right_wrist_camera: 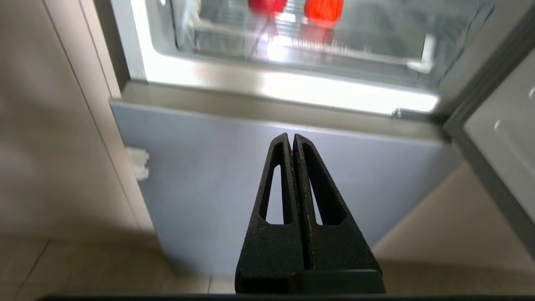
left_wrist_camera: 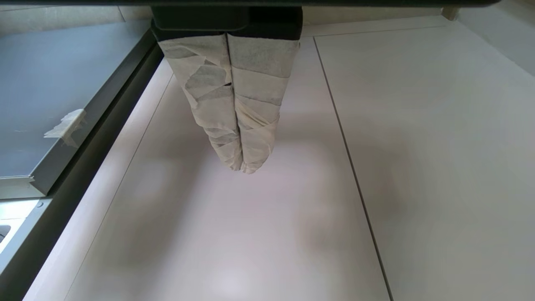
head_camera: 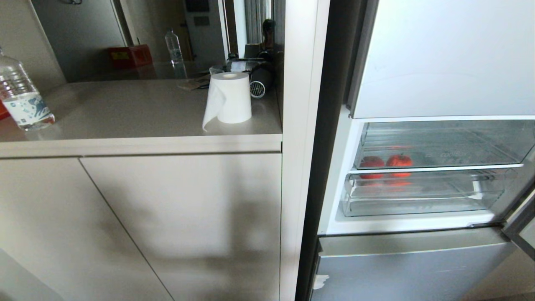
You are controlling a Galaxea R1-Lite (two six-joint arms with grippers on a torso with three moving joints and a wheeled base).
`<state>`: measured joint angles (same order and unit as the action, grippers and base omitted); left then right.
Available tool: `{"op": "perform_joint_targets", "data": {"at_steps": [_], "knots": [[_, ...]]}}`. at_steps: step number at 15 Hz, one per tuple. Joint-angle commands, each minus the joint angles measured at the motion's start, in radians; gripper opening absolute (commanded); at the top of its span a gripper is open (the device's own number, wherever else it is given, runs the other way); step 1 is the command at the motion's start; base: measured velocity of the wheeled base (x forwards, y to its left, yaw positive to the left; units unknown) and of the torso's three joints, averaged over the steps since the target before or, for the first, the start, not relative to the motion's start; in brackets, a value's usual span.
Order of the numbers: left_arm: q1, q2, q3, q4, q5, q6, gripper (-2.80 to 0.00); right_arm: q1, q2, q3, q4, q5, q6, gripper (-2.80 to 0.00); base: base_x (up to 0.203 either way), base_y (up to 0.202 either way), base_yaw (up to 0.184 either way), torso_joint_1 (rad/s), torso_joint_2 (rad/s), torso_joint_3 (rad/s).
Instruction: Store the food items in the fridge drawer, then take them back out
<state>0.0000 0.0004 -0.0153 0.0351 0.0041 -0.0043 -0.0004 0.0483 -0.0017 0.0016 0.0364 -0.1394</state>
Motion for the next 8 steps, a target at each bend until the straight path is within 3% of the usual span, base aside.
{"op": "perform_joint_targets", "data": {"at_steps": [1,8], "knots": [[0.0,0.0,0.0,0.0,0.001,0.0,-2.8,0.003,-0.048,0.002,0.006,0.0,0.012,-2.8,0.0,0.0,0.0,0.0,0.0,0.0],[0.0,0.0,0.0,0.0,0.001,0.0,-2.8,0.003,-0.048,0.002,0.006,0.007,0.014,-2.8,0.0,0.0,-0.007,-0.001,0.0,0.001]]}}
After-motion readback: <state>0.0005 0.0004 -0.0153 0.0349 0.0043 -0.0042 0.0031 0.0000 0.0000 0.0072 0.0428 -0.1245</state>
